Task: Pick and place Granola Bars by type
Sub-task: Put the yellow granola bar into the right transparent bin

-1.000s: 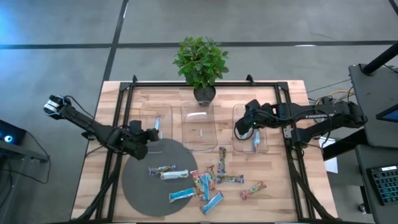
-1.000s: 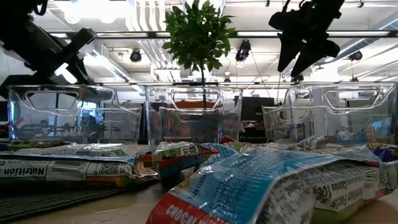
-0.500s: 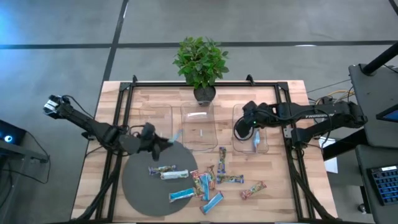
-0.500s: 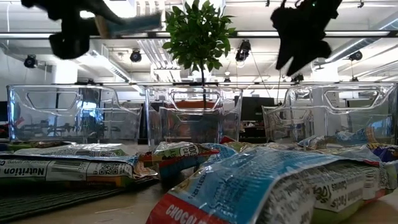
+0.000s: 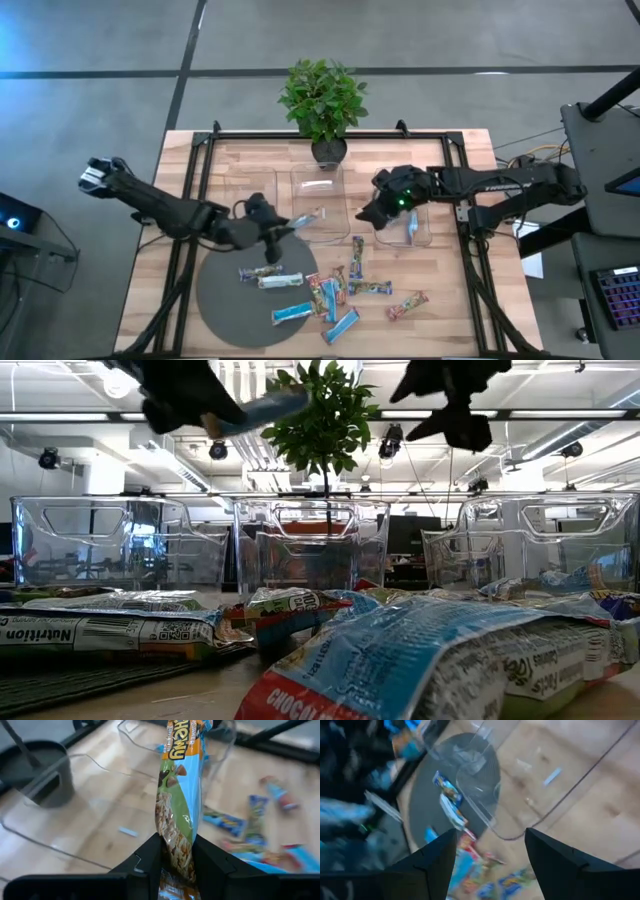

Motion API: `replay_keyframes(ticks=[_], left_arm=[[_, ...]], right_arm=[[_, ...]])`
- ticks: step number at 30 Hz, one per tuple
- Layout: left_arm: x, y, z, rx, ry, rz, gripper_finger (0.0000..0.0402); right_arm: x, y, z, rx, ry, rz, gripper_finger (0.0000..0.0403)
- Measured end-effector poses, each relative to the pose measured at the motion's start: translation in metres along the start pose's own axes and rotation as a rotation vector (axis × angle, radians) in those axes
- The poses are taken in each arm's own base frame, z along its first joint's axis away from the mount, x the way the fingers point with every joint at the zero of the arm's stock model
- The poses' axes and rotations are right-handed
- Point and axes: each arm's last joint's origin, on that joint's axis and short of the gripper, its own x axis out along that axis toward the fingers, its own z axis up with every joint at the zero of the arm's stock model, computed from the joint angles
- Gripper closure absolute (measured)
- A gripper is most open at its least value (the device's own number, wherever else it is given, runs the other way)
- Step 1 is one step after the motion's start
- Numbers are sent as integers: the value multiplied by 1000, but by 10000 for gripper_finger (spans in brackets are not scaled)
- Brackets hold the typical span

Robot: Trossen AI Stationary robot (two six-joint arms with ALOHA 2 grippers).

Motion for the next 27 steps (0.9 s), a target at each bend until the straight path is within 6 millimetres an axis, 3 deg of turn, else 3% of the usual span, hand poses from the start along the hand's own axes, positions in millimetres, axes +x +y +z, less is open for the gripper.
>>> replay_keyframes(ticks=[10,27], left_arm=[[42,-2,21,188,64,106,321],[76,-26,51,329,48,113,321]], right_arm=[[10,7,6,177,-1,110,177],[13,2,7,197,-58,77,177]])
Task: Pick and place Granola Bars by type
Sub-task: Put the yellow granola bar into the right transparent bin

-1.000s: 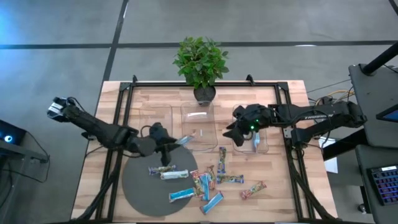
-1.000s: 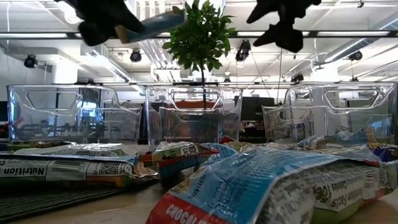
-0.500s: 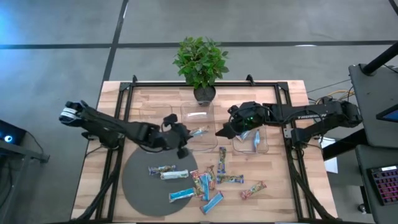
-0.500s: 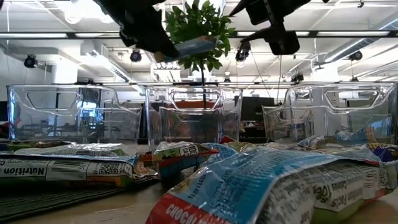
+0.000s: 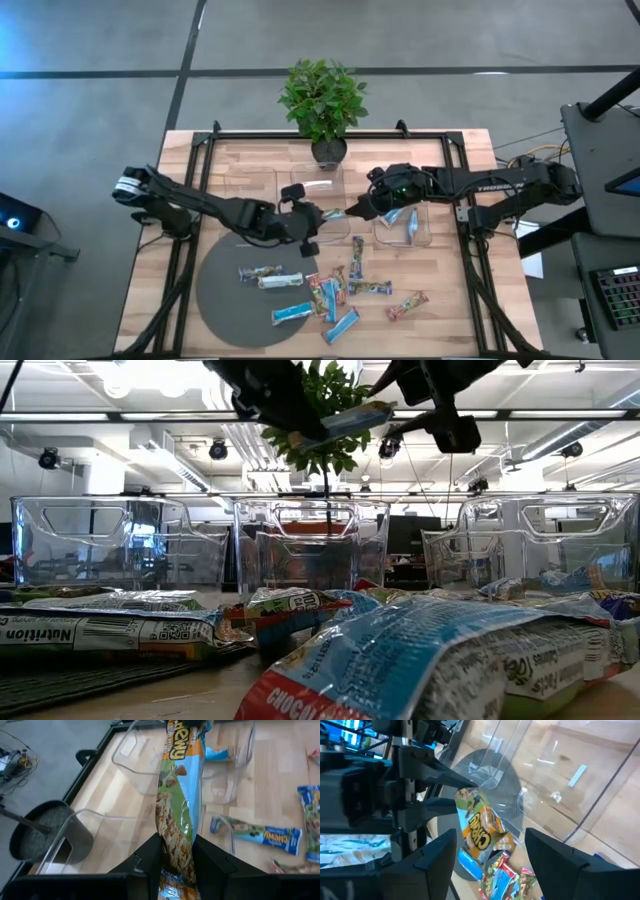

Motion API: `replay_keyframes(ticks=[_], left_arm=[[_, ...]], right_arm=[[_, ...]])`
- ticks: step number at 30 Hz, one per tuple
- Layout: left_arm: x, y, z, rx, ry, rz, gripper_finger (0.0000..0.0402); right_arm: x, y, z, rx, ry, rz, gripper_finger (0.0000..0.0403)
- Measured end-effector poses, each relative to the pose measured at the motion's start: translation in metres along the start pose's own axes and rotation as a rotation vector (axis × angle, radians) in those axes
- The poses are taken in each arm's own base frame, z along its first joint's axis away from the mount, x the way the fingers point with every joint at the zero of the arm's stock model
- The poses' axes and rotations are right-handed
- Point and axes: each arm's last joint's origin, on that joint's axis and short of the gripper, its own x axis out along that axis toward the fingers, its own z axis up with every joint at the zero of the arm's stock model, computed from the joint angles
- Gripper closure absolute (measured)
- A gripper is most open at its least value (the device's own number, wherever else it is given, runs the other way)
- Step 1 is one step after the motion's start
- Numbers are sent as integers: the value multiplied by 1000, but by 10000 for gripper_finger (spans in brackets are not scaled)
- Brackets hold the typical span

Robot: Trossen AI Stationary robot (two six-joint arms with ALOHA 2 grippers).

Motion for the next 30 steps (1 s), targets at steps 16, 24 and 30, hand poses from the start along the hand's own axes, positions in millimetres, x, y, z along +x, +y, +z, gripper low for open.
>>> replay_keyframes(ticks=[16,24,30], left_arm=[[5,0,8,-7,-28,4,321],[9,7,9,-31,-24,37,321],[10,10,8,-35,-19,53,321]], right_arm=[[4,-8,0,1,-64,-38,226],[4,-8,0,-2,-45,-26,286],[3,-8,1,2,-50,-27,320]])
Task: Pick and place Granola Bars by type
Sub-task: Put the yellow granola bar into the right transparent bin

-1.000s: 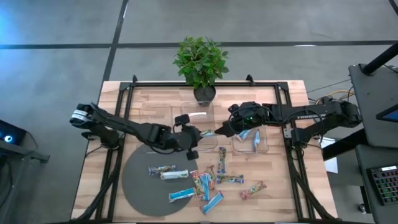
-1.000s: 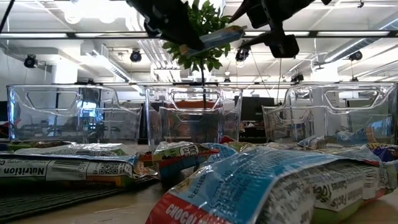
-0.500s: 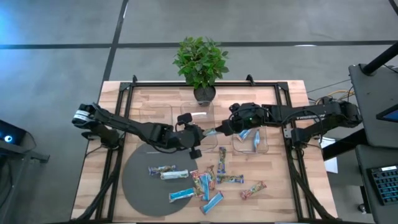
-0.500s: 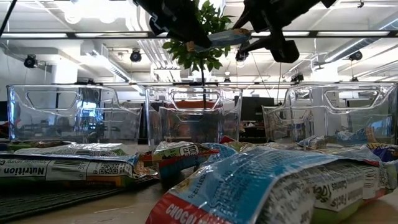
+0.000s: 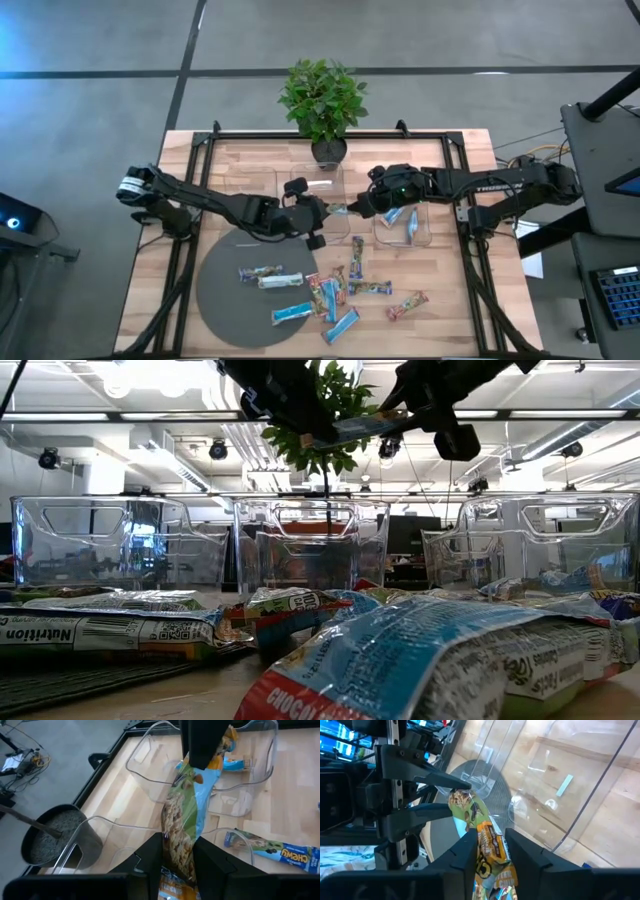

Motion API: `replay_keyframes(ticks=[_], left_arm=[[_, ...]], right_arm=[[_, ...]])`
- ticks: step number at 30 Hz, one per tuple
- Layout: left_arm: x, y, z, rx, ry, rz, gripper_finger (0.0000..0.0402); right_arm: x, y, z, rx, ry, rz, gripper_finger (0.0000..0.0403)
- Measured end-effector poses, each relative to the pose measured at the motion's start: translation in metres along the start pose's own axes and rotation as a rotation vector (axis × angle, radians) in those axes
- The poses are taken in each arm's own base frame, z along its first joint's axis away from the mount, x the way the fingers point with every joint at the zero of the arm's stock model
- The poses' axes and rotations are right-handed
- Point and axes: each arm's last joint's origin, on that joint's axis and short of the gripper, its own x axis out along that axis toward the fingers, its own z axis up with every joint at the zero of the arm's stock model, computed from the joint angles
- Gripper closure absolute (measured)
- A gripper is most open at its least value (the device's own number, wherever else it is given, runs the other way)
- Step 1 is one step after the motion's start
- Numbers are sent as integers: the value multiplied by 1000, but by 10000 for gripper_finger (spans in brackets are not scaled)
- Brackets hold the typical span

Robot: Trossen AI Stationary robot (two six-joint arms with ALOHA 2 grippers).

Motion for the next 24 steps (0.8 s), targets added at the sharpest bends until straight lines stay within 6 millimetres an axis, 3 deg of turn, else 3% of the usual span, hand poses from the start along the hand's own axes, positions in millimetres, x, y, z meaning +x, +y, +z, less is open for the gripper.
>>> replay_keyframes(ticks=[10,16,24], left_arm=[[-1,1,-6,-23,53,29,321],[-4,4,-14,18,103,140,321],[-24,16,-30,-57,240,221,321]], right_arm=[[-3,-2,6,-1,-34,-8,340],[-8,-1,9,-21,-97,-38,341],[-40,-16,6,-101,-245,-323,341]])
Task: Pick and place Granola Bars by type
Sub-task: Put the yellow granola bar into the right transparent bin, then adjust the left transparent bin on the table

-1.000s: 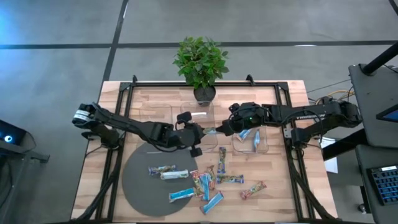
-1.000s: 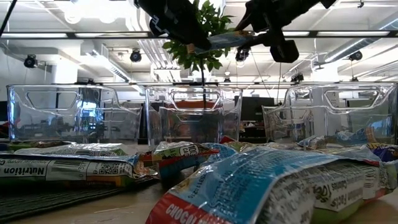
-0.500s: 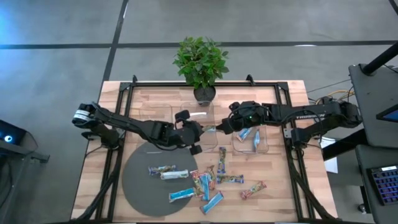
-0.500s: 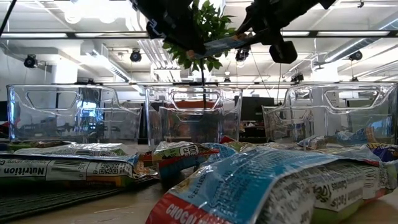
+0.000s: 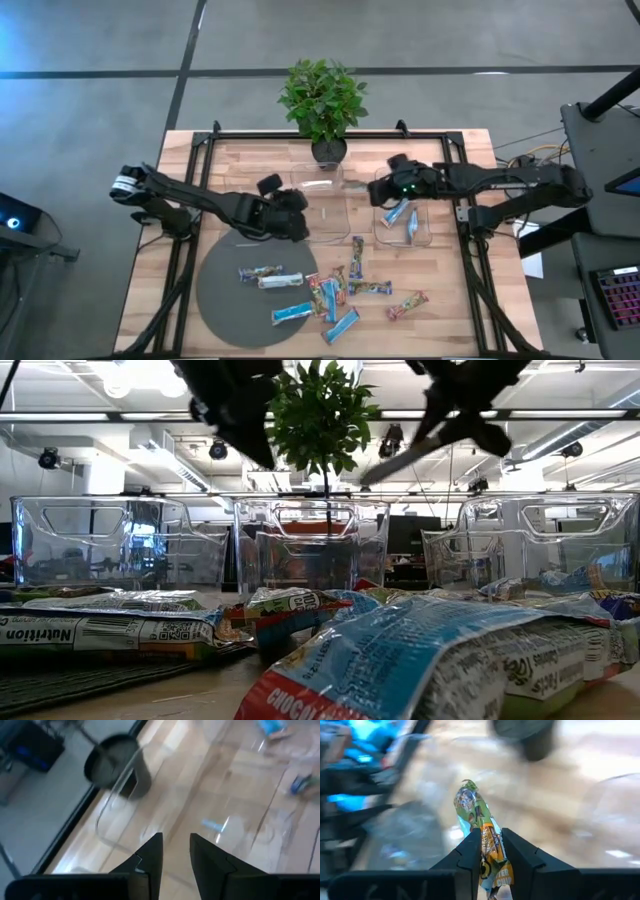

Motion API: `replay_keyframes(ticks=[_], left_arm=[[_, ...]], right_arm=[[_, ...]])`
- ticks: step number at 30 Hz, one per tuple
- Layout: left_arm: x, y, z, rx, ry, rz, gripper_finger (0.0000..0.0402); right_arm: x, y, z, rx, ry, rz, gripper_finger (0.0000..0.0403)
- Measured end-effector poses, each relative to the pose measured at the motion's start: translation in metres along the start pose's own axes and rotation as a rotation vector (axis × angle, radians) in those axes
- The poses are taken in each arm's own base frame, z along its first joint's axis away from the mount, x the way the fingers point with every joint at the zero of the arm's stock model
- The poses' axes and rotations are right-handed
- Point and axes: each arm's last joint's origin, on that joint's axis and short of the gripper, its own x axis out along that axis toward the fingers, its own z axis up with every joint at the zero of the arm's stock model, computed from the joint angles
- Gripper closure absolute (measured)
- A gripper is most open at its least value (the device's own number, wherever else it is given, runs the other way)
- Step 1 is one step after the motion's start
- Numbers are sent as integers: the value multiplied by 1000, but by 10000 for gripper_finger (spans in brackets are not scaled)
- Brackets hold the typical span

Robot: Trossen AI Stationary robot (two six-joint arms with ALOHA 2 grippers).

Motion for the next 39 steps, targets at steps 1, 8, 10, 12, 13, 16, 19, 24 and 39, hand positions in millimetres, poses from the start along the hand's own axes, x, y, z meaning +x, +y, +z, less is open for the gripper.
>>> replay_keyframes(ticks=[1,8,10,12,13,16,19,24,39], left_arm=[[-2,1,-3,-8,17,5,321],[-9,4,-11,-34,69,23,321],[-9,3,-11,-39,65,21,321],[-9,3,-11,-40,65,21,321],[-9,3,-11,-40,65,21,321],[-9,4,-11,-46,65,22,321],[-9,4,-11,-65,64,22,321],[-9,4,-11,-91,63,23,321],[-15,-11,-38,-113,193,-110,321]], right_arm=[[-6,-2,0,-23,-14,-40,341],[-56,-12,-2,-187,-75,-316,342],[-63,-14,-4,-211,-36,-385,342],[-66,-15,-9,-226,10,-441,342],[-65,-15,-12,-230,42,-458,342],[-57,-13,-21,-234,127,-466,342],[-42,-14,-31,-242,155,-547,342],[-16,-16,-44,-297,165,-662,340],[7,2,-56,-442,229,-580,196]])
